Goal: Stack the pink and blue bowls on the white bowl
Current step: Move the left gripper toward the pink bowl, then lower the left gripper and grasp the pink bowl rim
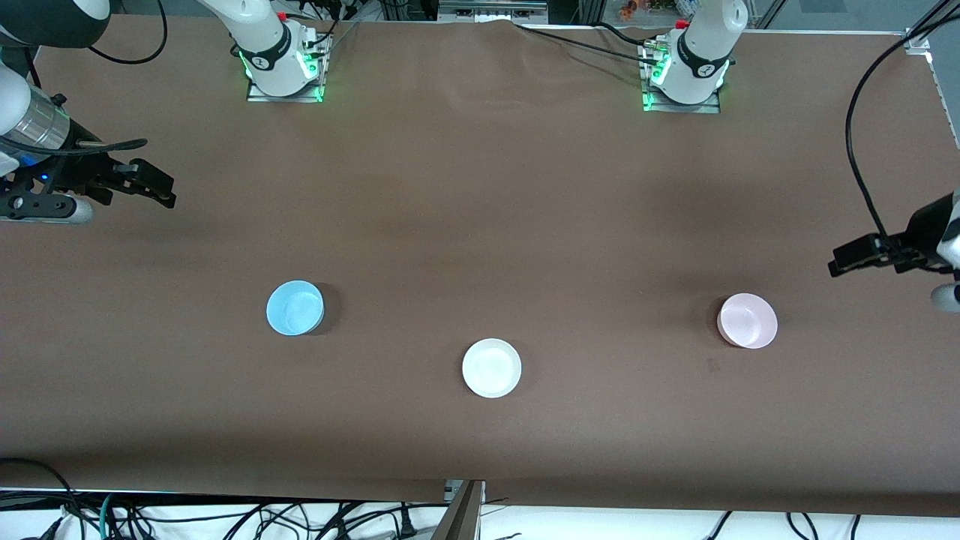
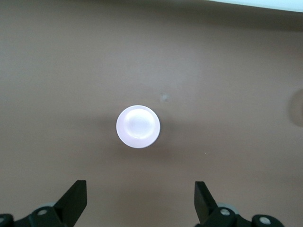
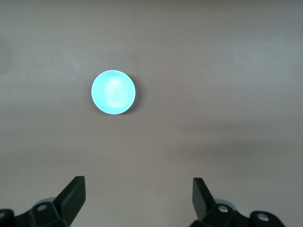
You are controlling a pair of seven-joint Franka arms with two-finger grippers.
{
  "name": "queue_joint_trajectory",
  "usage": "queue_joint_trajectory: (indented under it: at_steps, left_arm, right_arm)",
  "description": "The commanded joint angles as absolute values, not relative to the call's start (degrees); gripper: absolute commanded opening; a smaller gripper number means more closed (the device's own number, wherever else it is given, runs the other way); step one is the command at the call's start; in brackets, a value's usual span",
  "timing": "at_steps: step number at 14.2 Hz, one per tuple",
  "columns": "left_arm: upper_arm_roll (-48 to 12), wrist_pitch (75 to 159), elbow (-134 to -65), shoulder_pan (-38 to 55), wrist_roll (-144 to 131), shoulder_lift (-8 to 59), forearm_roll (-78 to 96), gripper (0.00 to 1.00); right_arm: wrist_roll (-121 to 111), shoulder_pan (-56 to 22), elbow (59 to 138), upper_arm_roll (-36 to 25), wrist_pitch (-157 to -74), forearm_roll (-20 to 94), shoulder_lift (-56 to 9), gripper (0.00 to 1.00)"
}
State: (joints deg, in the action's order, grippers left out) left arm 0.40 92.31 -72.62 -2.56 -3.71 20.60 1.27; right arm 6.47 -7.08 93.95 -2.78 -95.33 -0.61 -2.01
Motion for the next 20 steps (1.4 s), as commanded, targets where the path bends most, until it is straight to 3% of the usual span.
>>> queue_joint_trajectory:
  at_steps: [1,6,14,17,19,20]
  left_arm:
    - [0.3,102.1,-80.6,-3.6,-2.7,22.1,1.6,1.00]
    - [0.3,126.8,-98.1,-6.6,0.4,25.6,1.7,1.00]
    - [0.1,145.6,-109.1,-10.3,4.3,31.7,2.4,1.00]
    - [-0.1,147.0,-109.7,-10.4,4.3,32.3,2.4,1.00]
    - [-0.1,147.0,-109.8,-10.3,4.3,32.3,2.4,0.92]
    - [-0.1,147.0,-109.8,-10.3,4.3,32.3,2.4,0.77]
  right_arm:
    - [6.5,-7.0,92.5,-3.1,-96.1,0.2,-2.8,1.00]
    - [5.3,-6.9,92.8,-5.1,-95.8,1.2,-2.1,1.00]
    - [0.1,-7.0,92.6,-5.2,-94.8,1.5,-1.5,1.00]
    - [0.1,-6.9,92.8,-5.3,-93.7,1.4,-1.1,1.00]
    - [0.1,-6.9,92.7,-5.4,-93.8,1.4,-1.1,1.00]
    - [0.2,-6.9,92.7,-5.4,-93.8,1.4,-1.1,1.00]
